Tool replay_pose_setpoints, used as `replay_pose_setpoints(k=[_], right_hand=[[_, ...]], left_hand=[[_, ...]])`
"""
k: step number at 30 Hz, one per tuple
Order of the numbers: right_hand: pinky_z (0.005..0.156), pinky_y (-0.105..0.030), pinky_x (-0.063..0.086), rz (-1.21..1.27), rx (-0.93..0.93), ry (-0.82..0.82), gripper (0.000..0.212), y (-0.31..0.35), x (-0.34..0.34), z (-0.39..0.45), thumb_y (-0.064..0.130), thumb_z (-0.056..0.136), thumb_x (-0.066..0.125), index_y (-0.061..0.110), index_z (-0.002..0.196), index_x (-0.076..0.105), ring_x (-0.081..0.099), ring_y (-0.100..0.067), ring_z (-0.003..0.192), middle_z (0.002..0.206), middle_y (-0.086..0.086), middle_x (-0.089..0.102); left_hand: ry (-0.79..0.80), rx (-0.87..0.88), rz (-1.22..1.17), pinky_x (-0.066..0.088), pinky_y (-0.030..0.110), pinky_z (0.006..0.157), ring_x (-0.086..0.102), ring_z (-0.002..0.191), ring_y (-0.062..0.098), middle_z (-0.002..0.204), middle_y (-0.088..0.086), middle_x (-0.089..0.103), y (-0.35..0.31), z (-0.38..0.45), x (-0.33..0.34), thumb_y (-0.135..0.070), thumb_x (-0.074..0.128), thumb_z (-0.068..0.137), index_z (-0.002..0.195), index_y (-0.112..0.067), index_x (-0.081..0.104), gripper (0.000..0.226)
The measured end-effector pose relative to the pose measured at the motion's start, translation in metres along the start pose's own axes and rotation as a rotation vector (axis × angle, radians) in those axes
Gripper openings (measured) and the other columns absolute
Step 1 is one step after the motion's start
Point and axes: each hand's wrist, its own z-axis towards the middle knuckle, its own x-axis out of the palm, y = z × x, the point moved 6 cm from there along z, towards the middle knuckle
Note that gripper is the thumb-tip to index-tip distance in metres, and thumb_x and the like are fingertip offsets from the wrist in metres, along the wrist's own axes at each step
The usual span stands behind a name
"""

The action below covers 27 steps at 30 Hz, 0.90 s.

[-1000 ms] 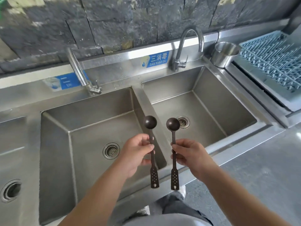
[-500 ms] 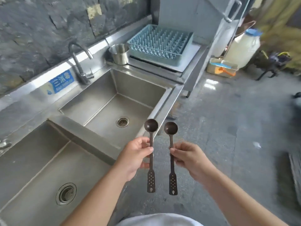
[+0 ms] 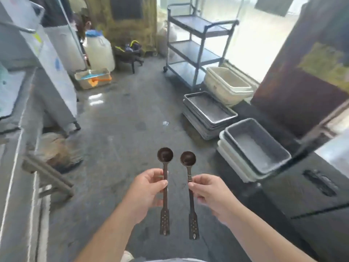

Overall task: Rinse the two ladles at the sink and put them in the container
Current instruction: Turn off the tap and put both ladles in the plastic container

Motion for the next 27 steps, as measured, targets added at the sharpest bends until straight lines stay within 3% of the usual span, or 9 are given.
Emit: replay_pose_setpoints(k=[3,6,8,13,20,27], right_hand=[[0.050,-0.020,0.039,0.067,0.006,-0.219,0.013,-0.009,-0.092,-0.035,0.016,0.089,0.068,0.017,0.079,0.076,0.050,-0.009,0.052,0.057,0.005,0.059],[0.053,-0.020,0.044,0.151,0.014,-0.411,0.011,-0.021,-0.163,-0.072,0.016,0.089,0.068,0.018,0.081,0.075,0.057,-0.008,0.056,0.064,0.004,0.066],[0.055,-0.022,0.044,0.216,0.012,-0.535,0.007,-0.031,-0.202,-0.096,0.015,0.089,0.068,0.017,0.085,0.075,0.056,-0.012,0.060,0.070,0.000,0.067],[0.052,-0.017,0.042,0.389,-0.014,-0.786,0.011,-0.056,-0.267,-0.142,0.013,0.089,0.066,0.016,0.082,0.075,0.052,-0.008,0.055,0.067,0.001,0.065],[0.047,-0.017,0.041,0.581,-0.010,-1.066,0.009,-0.076,-0.320,-0.161,0.011,0.089,0.067,0.013,0.087,0.075,0.052,-0.009,0.054,0.069,-0.001,0.066],[0.051,-0.017,0.044,0.652,0.025,-1.202,0.008,-0.067,-0.363,-0.132,0.014,0.091,0.066,0.014,0.094,0.073,0.056,-0.012,0.061,0.075,-0.002,0.068]], left_hand=[[0.204,-0.042,0.079,0.053,0.027,0.048,0.063,0.057,0.006,0.066,-0.007,0.069,-0.001,0.021,0.095,0.002,0.058,0.090,0.099,-0.011,0.065,0.017],[0.390,-0.085,0.200,0.054,0.030,0.054,0.063,0.066,0.014,0.079,0.002,0.068,0.000,0.032,0.181,-0.001,0.059,0.091,0.102,-0.011,0.066,0.017],[0.497,-0.102,0.283,0.055,0.031,0.056,0.061,0.070,0.017,0.084,0.006,0.064,0.002,0.037,0.233,-0.003,0.060,0.091,0.107,-0.011,0.065,0.019],[0.760,-0.125,0.414,0.053,0.027,0.051,0.062,0.058,0.011,0.075,-0.001,0.063,0.010,0.041,0.344,-0.002,0.060,0.090,0.100,-0.017,0.068,0.020],[1.036,-0.175,0.569,0.054,0.030,0.054,0.063,0.066,0.017,0.081,0.005,0.066,0.015,0.059,0.450,-0.004,0.060,0.090,0.102,-0.020,0.068,0.021],[1.138,-0.142,0.698,0.054,0.031,0.057,0.063,0.073,0.020,0.081,0.005,0.068,0.000,0.105,0.507,-0.009,0.061,0.090,0.100,-0.024,0.068,0.019]])
